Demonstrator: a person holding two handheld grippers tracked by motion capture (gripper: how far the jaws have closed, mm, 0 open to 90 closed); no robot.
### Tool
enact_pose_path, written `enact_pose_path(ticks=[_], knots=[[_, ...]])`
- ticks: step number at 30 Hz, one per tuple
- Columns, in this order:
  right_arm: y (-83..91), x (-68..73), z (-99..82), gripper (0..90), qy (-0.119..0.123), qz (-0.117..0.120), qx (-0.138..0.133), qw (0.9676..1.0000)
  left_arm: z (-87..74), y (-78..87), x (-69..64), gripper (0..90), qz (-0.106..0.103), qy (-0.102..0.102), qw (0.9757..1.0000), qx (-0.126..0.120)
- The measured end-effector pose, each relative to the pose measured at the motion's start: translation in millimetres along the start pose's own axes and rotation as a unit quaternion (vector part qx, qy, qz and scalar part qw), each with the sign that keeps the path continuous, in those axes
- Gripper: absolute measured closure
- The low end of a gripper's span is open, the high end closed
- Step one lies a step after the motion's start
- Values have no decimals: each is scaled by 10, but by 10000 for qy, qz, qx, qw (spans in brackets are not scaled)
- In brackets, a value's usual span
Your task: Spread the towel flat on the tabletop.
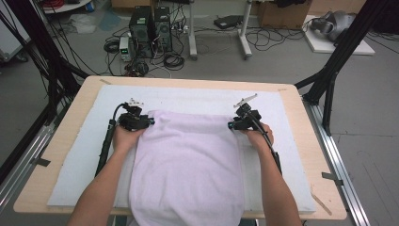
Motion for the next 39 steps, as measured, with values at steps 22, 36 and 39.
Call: enact_pose_path(ticks=[22, 36, 39], knots=[[585, 43, 285, 501, 206, -631, -720, 9952, 371, 426, 24, 524, 444, -320, 9966, -613], [636, 750, -204, 438, 460, 446, -877, 9941, -261, 922, -204, 520, -262, -743, 9953, -559], [660, 909, -328, 430, 577, 523, -920, 9927, -394, 1030, -281, 519, -361, -846, 9942, -555]])
Point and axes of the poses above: each handheld gripper's, and its own axes: y roughly backward along the jaws, z roughly out of its top, x roughly to its left, the point moved 6 cm from there along -y, roughly forward along the jaws, and after that the axes turned 12 degrees about z, right-handed, at the moved point
